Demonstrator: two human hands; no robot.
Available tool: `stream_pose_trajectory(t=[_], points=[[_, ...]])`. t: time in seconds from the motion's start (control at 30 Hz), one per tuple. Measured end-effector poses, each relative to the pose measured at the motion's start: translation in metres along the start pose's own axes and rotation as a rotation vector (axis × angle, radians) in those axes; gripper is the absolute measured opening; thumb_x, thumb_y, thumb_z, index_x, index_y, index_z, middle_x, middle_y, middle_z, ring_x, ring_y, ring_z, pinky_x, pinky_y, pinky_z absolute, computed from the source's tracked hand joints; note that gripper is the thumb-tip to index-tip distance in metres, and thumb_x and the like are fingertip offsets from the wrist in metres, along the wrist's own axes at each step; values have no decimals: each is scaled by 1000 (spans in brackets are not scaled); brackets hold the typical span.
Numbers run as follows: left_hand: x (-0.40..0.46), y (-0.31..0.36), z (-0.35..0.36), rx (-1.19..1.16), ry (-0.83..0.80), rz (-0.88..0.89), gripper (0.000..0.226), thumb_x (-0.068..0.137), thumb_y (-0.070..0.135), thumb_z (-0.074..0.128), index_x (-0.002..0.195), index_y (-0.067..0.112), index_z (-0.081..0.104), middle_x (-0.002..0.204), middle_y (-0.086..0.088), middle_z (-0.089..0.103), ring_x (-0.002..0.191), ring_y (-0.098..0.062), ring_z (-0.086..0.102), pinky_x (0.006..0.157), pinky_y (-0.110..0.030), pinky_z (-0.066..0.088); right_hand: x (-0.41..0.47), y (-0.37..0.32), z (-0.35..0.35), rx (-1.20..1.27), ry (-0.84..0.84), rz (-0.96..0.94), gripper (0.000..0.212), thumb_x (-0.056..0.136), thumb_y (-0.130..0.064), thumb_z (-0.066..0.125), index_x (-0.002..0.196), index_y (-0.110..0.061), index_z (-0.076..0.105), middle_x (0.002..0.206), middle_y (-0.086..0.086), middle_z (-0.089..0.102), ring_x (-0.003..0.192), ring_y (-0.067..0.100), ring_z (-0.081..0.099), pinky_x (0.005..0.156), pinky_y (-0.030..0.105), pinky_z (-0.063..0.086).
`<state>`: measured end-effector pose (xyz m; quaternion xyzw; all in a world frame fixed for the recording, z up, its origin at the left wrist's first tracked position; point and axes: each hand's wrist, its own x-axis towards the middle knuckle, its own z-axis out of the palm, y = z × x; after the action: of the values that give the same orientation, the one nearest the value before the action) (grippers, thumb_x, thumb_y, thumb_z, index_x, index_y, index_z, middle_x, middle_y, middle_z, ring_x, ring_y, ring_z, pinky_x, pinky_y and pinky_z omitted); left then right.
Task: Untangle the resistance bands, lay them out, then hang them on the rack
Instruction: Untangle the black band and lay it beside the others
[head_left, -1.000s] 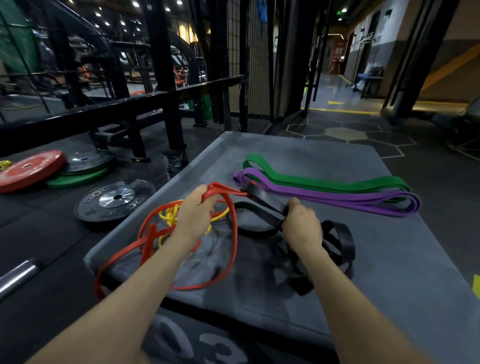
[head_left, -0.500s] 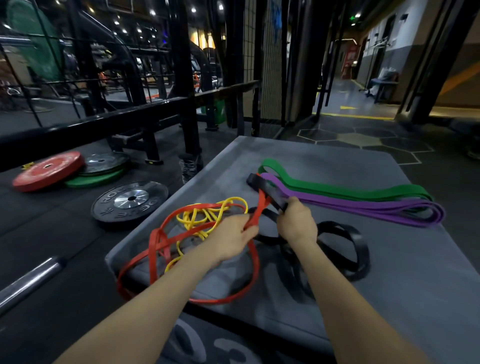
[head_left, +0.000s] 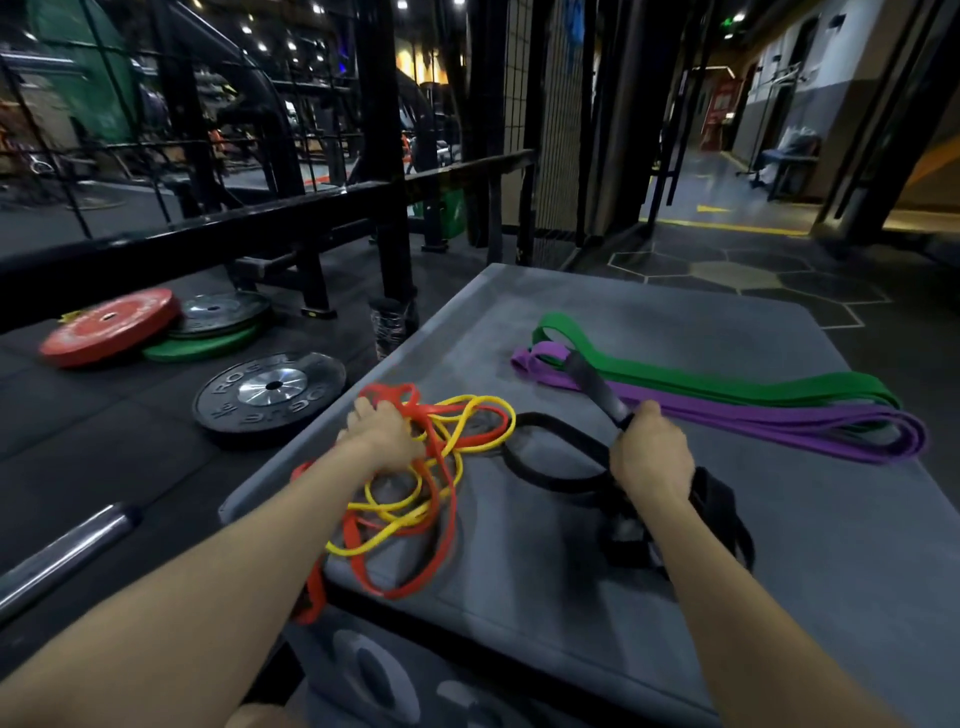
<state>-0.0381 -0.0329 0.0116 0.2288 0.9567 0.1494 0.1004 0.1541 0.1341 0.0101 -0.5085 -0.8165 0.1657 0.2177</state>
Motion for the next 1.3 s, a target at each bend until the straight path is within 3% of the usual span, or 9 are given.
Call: stream_pose_trajectory(t=[0.1,0.17,0.23,0.33,0.47,0.63,0.83,1.1,1.3], points=[[2,1,4,-19,-16,-9,71,77,52,64,129,7,44,138,-19,32,129,-35,36,105,-40,33,0,0,3,-27,-40,-19,22,89,-4,45,111,0,45,112,20,58,107,37,52,83,43,44],[1,3,0,-10,21,98,37,82,51,58,89,15,59,113,-16,56,104,-31,55,84,-38,46,1,1,3,-25,-54,-18,23,89,-4,45,111,0,45,113,20,58,108,37,51,84,43,44],[-6,8,-6,46,52,193,37,87,48,54,71,14,55,83,-8,60,87,-29,60,66,-33,43,0,2,2,-11,-51,-27,21,89,-4,45,110,0,45,112,20,58,107,37,51,83,42,44],[-16,15,-8,77,116,215,38,87,49,55,84,12,60,87,-7,58,94,-31,61,69,-35,43,-6,5,0,-6,-34,-68,19,92,-10,45,107,0,46,110,20,59,106,37,51,80,40,43],[-31,6,3,205,185,117,57,85,59,50,120,13,49,128,-9,47,122,-30,47,94,-44,40,-13,9,-2,-35,-32,-129,25,92,-21,51,106,-1,47,111,18,60,106,36,52,81,41,43],[-50,5,7,123,462,237,57,77,44,69,112,8,43,117,-11,46,112,-31,49,90,-40,41,-15,6,-1,-69,-93,-177,38,87,-25,60,119,-7,47,125,13,53,117,34,44,91,41,40],[-64,58,41,-160,128,697,72,68,29,78,129,13,44,130,-7,41,121,-26,45,101,-37,38,-17,5,-8,25,-156,-233,53,81,-26,70,127,-13,46,131,9,49,122,30,39,100,36,34],[-70,87,56,-234,129,669,31,89,38,57,112,17,60,110,-9,66,104,-27,60,80,-35,46,-34,33,-59,58,-406,-385,77,72,-25,78,139,-20,39,136,5,32,128,25,26,104,29,28],[-85,85,59,-181,43,563,23,85,33,64,100,15,60,99,-10,66,98,-29,61,78,-36,48,-41,72,-78,-424,-15,-436,55,80,-34,66,129,-14,49,130,6,42,121,29,34,101,35,30]])
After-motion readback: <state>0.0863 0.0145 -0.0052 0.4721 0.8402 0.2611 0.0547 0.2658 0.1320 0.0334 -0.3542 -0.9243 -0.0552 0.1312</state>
